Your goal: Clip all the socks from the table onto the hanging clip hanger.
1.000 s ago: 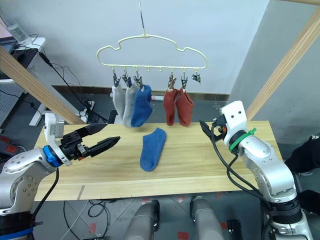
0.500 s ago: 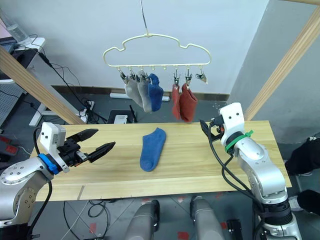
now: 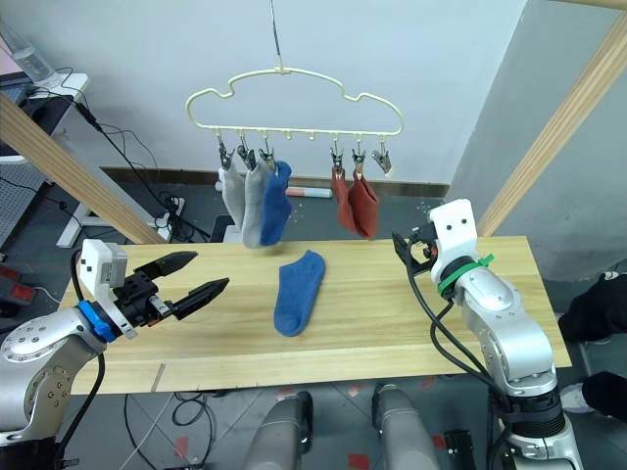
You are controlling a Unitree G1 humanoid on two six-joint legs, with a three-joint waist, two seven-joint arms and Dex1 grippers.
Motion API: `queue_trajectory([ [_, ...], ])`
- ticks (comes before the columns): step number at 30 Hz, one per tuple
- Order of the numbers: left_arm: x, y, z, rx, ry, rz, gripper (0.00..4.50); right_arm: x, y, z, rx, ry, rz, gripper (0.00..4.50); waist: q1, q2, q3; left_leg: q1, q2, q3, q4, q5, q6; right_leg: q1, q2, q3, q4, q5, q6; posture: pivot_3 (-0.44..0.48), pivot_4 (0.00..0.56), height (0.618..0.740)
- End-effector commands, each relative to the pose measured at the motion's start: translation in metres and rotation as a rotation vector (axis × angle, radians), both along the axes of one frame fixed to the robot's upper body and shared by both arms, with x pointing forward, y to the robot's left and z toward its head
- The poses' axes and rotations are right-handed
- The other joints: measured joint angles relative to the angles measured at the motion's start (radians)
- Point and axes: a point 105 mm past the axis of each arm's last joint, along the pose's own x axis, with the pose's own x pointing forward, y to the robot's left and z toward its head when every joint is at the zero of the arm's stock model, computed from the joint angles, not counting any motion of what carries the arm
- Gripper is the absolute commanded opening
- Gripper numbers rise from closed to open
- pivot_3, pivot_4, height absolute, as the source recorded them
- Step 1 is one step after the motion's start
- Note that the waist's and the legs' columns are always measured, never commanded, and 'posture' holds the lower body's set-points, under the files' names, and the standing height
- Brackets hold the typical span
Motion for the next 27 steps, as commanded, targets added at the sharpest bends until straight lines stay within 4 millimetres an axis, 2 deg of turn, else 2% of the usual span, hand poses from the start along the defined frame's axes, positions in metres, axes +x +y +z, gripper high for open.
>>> queue_trajectory([
  [1, -0.001, 0.002, 0.011, 0.002, -0.043, 0.005, 4.47, 0.000, -0.005, 0.014, 0.000, -0.053, -0.027, 4.50, 0.000, 0.000, 0.000, 0.000, 0.000, 0.000, 0.000, 0.000, 0.000, 0.000, 0.000, 0.000, 0.000, 0.000, 0.000, 0.034, 0.315, 0.740],
  [8, -0.001, 0.000, 0.014, -0.005, -0.059, -0.006, 4.47, 0.004, -0.003, 0.019, 0.011, -0.060, -0.030, 4.50, 0.000, 0.000, 0.000, 0.000, 0.000, 0.000, 0.000, 0.000, 0.000, 0.000, 0.000, 0.000, 0.000, 0.000, 0.000, 0.036, 0.316, 0.740],
  [17, -0.020, -0.045, 0.054, -0.136, -0.144, -0.222, 4.47, 0.011, 0.017, 0.038, 0.121, -0.112, -0.090, 4.50, 0.000, 0.000, 0.000, 0.000, 0.000, -0.001, 0.000, 0.000, 0.000, 0.000, 0.000, 0.000, 0.000, 0.000, 0.000, 0.051, 0.330, 0.740],
  [27, -0.023, -0.061, 0.069, -0.166, -0.191, -0.299, 4.47, 0.016, 0.026, 0.049, 0.170, -0.152, -0.107, 4.50, 0.000, 0.001, 0.000, 0.000, 0.000, -0.001, 0.000, 0.000, 0.000, 0.000, 0.000, 0.000, 0.001, 0.000, 0.000, 0.059, 0.331, 0.740],
])
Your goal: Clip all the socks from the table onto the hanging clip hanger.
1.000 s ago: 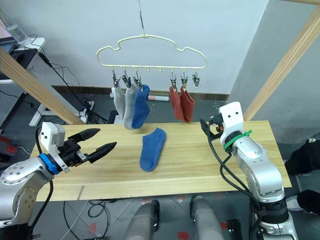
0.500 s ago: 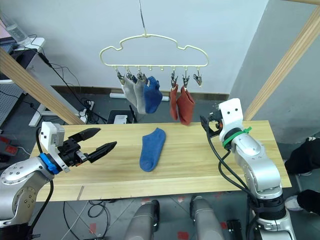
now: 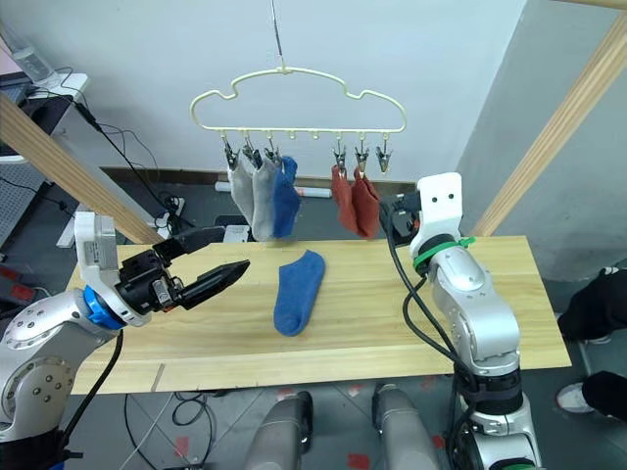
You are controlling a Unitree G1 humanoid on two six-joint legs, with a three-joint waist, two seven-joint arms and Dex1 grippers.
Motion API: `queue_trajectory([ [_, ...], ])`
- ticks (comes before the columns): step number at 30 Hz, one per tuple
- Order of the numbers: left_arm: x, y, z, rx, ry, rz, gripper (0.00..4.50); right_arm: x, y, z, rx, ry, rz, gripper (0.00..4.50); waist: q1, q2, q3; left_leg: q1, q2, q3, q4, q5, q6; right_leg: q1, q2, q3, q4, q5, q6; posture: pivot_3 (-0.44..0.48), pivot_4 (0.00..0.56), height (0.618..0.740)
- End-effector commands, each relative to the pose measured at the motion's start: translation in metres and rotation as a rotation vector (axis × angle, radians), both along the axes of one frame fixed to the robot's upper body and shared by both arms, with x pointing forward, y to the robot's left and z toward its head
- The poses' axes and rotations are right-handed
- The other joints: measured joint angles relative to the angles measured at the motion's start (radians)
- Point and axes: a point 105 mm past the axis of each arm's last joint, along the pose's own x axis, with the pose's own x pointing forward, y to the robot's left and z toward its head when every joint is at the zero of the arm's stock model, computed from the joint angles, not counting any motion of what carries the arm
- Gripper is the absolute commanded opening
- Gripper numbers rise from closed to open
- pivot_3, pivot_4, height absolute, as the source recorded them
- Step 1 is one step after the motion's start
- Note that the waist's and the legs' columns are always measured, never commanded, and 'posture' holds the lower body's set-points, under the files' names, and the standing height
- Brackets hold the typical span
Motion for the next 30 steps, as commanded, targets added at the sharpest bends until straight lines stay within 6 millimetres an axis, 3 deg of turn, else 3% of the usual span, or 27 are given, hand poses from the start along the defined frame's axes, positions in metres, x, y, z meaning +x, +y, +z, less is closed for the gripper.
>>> queue_trajectory([
  [1, -0.006, -0.008, 0.014, -0.001, -0.082, -0.035, 4.47, -0.001, 0.001, 0.015, 0.020, -0.066, -0.018, 4.50, 0.000, 0.000, 0.000, 0.000, 0.000, 0.000, 0.000, 0.000, 0.000, 0.000, 0.000, 0.000, 0.000, 0.000, 0.000, 0.059, 0.331, 0.740],
  [12, -0.001, -0.013, 0.026, -0.040, -0.130, -0.048, 4.47, 0.007, 0.013, 0.029, 0.050, -0.125, -0.035, 4.50, 0.000, 0.000, 0.000, 0.000, 0.000, 0.000, 0.000, 0.000, 0.000, 0.000, 0.000, 0.000, 0.000, 0.000, 0.000, 0.063, 0.327, 0.740],
  [16, -0.002, -0.013, 0.025, -0.033, -0.132, -0.053, 4.50, 0.011, 0.018, 0.034, 0.065, -0.140, -0.033, 3.63, 0.000, 0.000, 0.000, 0.000, 0.000, 0.000, 0.000, 0.000, 0.000, 0.000, 0.000, 0.000, -0.001, 0.000, 0.000, 0.066, 0.319, 0.740],
  [30, 0.002, -0.020, 0.033, -0.062, -0.157, -0.062, 4.50, 0.022, 0.019, 0.041, 0.054, -0.179, -0.097, 3.63, 0.000, 0.000, 0.000, 0.000, 0.000, 0.000, 0.000, 0.000, 0.000, 0.000, 0.000, 0.000, -0.001, 0.000, 0.000, 0.067, 0.318, 0.740],
])
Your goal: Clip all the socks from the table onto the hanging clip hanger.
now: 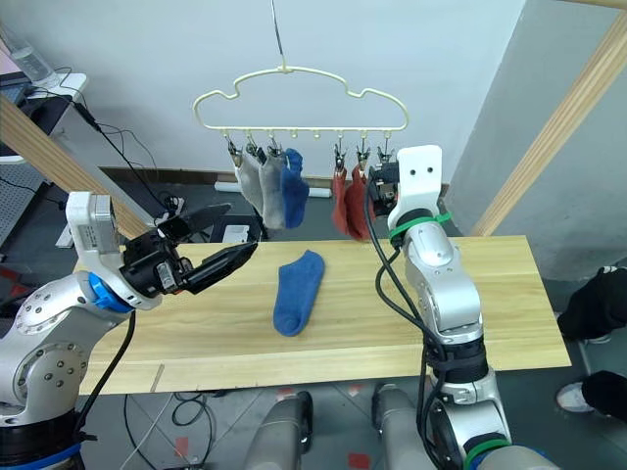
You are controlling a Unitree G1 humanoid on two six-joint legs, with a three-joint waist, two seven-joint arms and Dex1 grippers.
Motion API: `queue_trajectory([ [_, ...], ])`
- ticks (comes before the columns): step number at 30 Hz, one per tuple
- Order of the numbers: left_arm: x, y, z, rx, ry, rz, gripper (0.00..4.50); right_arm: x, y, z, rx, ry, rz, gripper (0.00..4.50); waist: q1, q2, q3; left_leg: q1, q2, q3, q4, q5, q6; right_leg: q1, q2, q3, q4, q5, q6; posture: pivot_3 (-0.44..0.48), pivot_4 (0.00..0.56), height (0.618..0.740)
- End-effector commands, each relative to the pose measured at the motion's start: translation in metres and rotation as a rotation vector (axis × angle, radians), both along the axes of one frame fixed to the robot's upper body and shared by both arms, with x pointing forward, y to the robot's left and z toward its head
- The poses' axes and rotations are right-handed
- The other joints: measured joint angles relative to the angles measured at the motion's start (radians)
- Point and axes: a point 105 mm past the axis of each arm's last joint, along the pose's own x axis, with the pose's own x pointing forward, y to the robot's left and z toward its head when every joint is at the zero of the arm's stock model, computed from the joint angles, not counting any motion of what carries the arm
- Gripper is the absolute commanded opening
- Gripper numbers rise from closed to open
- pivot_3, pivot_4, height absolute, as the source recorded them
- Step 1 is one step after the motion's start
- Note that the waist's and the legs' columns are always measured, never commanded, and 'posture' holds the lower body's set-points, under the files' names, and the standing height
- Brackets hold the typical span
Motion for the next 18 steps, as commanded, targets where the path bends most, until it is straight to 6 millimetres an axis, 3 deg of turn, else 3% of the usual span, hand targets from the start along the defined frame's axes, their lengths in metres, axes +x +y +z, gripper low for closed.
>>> queue_trajectory([
  [1, -0.0031, -0.0037, 0.0134, -0.022, -0.060, -0.008, 4.50, -0.0020, -0.0022, 0.0152, 0.008, -0.068, -0.032, 3.44, 0.000, 0.000, 0.000, 0.000, 0.000, 0.000, 0.000, 0.000, 0.000, 0.000, 0.000, 0.000, 0.000, 0.000, 0.000, 0.067, 0.318, 0.740],
  [3, -0.0027, -0.0040, 0.0142, -0.020, -0.063, -0.006, 4.50, -0.0008, -0.0020, 0.0145, 0.012, -0.066, -0.043, 3.01, 0.000, 0.000, 0.000, 0.000, 0.000, 0.000, 0.000, 0.000, 0.000, 0.000, 0.000, 0.000, 0.000, 0.000, 0.000, 0.069, 0.319, 0.740],
  [7, -0.0026, -0.0048, 0.0132, -0.015, -0.059, -0.006, 4.50, 0.0015, 0.0027, 0.0147, 0.014, -0.065, -0.038, 1.57, 0.000, 0.000, 0.000, 0.000, 0.000, 0.000, 0.000, 0.000, 0.000, 0.000, 0.000, 0.000, 0.000, 0.000, 0.000, 0.071, 0.321, 0.740],
  [18, -0.0016, -0.0054, 0.0124, -0.008, -0.056, -0.002, 4.50, 0.0066, 0.0068, 0.0159, 0.023, -0.065, -0.045, 1.57, 0.001, 0.000, 0.000, 0.000, 0.000, 0.000, 0.000, 0.000, 0.000, 0.000, 0.000, 0.000, 0.000, 0.000, 0.000, 0.077, 0.322, 0.740],
])
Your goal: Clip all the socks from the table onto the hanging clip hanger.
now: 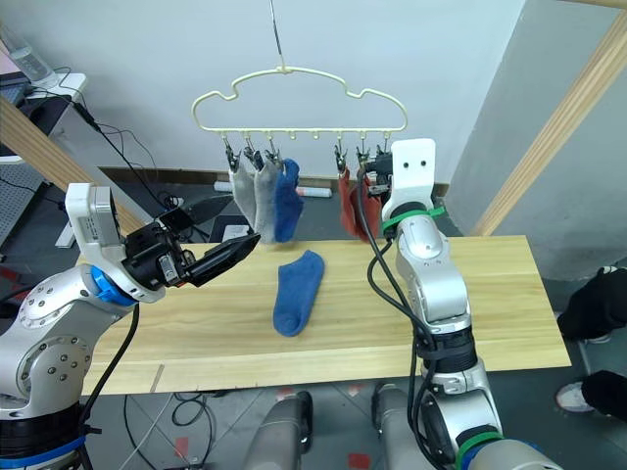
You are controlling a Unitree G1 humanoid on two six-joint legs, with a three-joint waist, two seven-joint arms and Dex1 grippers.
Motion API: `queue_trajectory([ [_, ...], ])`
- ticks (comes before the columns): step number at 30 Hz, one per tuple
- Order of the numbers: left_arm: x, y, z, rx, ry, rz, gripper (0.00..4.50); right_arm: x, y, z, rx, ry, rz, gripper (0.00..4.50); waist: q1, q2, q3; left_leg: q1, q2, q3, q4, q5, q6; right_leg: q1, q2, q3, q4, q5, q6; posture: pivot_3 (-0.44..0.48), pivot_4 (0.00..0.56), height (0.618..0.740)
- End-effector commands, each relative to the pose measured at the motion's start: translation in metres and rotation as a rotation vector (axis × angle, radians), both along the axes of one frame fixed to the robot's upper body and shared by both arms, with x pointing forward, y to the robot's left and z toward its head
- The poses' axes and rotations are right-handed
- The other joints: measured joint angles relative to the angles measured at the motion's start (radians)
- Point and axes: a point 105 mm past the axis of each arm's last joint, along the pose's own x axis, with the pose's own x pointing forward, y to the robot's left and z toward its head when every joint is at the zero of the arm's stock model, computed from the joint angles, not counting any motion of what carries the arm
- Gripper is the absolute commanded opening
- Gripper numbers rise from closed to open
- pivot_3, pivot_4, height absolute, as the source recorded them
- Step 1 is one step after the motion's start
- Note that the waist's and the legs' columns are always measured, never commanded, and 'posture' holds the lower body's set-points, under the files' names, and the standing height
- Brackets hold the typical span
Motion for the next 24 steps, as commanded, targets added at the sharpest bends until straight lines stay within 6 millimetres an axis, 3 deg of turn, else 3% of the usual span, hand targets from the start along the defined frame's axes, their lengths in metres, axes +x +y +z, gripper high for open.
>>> queue_trajectory([
  [1, -0.004, -0.004, 0.007, 0.003, -0.039, -0.010, 4.50, -0.003, 0.002, 0.015, 0.013, -0.058, -0.004, 1.57, 0.000, 0.000, 0.000, 0.000, 0.000, 0.000, 0.000, 0.000, 0.000, 0.000, 0.000, 0.000, 0.000, 0.000, 0.000, 0.077, 0.322, 0.740],
  [24, -0.002, -0.002, 0.004, 0.015, -0.039, 0.011, 4.50, 0.006, 0.014, 0.021, 0.038, -0.066, 0.024, 1.57, 0.001, 0.000, 0.000, 0.000, 0.000, 0.000, -0.001, 0.000, 0.000, 0.000, 0.000, 0.000, -0.001, 0.000, 0.000, 0.085, 0.320, 0.740],
])
